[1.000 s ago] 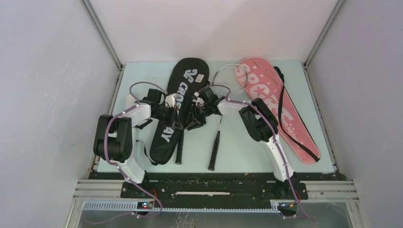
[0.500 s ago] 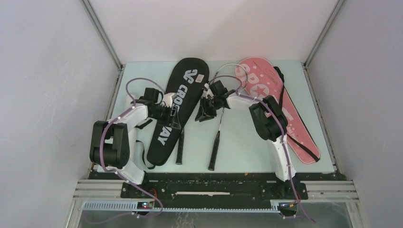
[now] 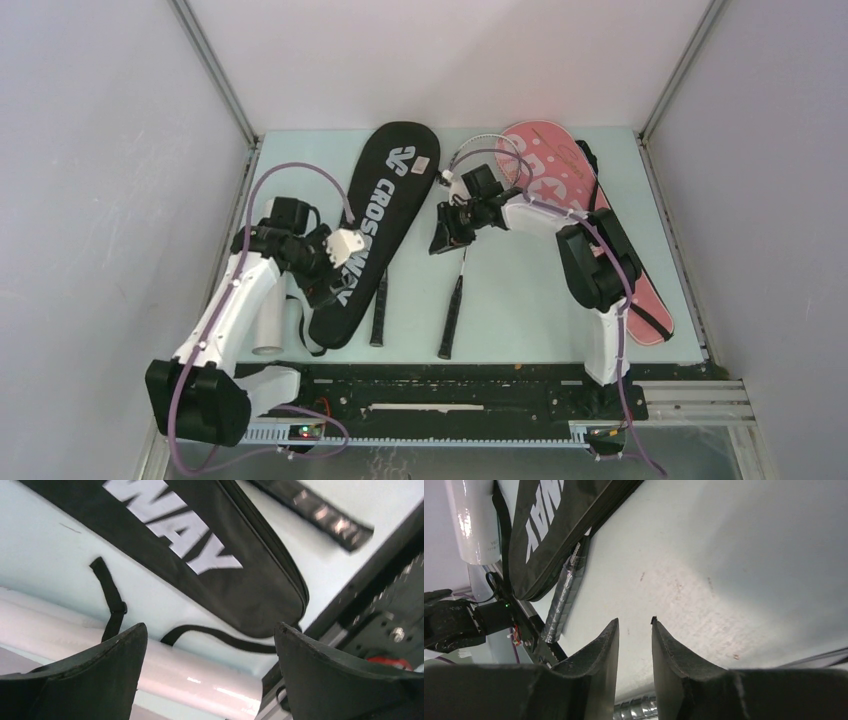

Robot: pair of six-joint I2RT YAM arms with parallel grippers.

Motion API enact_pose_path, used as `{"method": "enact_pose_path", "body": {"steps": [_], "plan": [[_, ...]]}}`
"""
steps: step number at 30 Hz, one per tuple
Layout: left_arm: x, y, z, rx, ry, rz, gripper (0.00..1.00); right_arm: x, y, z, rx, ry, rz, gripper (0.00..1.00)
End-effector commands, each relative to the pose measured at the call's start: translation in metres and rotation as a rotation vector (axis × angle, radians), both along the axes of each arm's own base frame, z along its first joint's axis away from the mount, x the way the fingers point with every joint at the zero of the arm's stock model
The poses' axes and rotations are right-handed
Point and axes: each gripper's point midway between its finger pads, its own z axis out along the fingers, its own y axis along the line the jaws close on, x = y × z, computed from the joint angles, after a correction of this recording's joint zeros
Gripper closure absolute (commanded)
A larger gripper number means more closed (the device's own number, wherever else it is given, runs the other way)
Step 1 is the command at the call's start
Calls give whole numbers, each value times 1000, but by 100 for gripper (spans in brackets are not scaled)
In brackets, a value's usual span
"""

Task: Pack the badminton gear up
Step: Adjust the racket bag at the center of the board.

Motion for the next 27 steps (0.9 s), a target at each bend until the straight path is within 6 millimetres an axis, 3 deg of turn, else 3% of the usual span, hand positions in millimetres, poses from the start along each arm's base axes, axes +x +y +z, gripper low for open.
{"method": "enact_pose_path", "body": {"steps": [1, 10, 20, 24, 27], "plan": [[-48, 18, -29, 175, 156, -282, 0, 15, -12, 14, 26, -67, 3, 63], [-88, 6, -71, 245, 328, -452, 2, 21, -20, -5, 50, 12, -29, 65], [-81, 13, -104, 394, 216, -576, 0, 34, -32, -17, 68, 69, -81, 66], [-66, 13, -117, 446, 139, -588, 0, 37, -36, -17, 63, 67, -92, 66], [-60, 13, -125, 466, 98, -584, 10, 37, -37, -16, 60, 62, -94, 66]]}}
